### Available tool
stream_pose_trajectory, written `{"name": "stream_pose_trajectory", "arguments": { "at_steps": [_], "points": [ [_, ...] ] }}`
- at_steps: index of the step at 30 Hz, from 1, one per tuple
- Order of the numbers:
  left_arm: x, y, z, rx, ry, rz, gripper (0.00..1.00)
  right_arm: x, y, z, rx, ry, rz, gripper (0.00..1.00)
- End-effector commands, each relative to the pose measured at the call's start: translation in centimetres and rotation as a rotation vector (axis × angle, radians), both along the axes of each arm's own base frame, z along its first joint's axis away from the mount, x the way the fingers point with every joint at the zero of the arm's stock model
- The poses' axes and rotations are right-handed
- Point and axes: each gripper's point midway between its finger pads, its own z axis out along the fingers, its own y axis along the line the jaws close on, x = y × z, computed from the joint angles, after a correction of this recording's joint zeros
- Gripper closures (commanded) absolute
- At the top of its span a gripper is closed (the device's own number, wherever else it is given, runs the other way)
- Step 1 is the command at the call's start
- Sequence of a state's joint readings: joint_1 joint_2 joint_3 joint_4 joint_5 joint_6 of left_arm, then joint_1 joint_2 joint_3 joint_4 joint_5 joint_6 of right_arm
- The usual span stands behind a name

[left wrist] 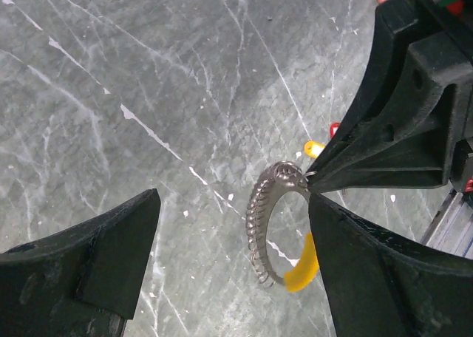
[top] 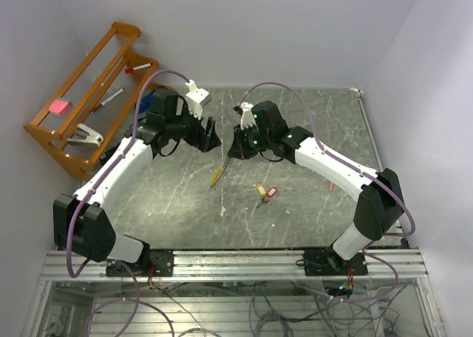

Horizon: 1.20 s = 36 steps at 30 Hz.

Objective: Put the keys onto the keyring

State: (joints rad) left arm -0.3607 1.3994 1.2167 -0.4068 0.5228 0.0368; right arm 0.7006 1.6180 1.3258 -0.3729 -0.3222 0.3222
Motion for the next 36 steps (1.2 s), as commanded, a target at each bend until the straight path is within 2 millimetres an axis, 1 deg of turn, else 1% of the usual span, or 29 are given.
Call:
{"name": "stream_pose_trajectory", "arguments": {
  "at_steps": [1,3,6,10,14,18,21,28,32,36],
  "points": [
    [0.1,-0.8,2.4,-0.024,-0.059,-0.013,0.07,1.0,-0.3,3.0,0.011,-0.061,-0.043,1.0],
    [0.6,-0.2,2.4,0.006,-0.077,0.016,0.07,1.3,-0.5,3.2,0.001,-0.069,-0.06,1.0],
    [0.1,-0.3,2.4,0.002,-0.07,0.001,0.07,1.7,-0.8,3.8,-0.002,-0.073,-0.094,1.0],
    [-0.9,-1.2,2.0,-0.037,-0.039,-0.047,0.07,2.1,-1.0,4.8,-0.002,-0.081,-0.131,1.0],
    [-1.4,-2.3,2.5,-0.067,-0.03,-0.094,0.07,2.3,-0.9,5.5,0.011,-0.084,-0.144,1.0],
    [-2.7,-3.9,3.3,-0.096,-0.018,-0.174,0.07,2.4,-0.7,5.8,0.023,-0.079,-0.154,1.0],
    [-3.6,-4.6,3.0,-0.085,-0.015,-0.205,0.06,2.5,-0.6,6.4,0.035,-0.086,-0.161,1.0],
    [-3.7,-5.0,2.4,-0.064,-0.02,-0.209,0.06,2.5,-0.1,7.5,0.067,-0.086,-0.161,1.0],
    [-3.5,-4.9,1.8,-0.034,-0.033,-0.193,0.06,2.3,0.4,8.4,0.101,-0.078,-0.15,1.0],
    [-3.3,-4.5,1.5,-0.011,-0.051,-0.181,0.06,1.3,1.4,9.6,0.155,-0.06,-0.084,1.0]
  ]
}}
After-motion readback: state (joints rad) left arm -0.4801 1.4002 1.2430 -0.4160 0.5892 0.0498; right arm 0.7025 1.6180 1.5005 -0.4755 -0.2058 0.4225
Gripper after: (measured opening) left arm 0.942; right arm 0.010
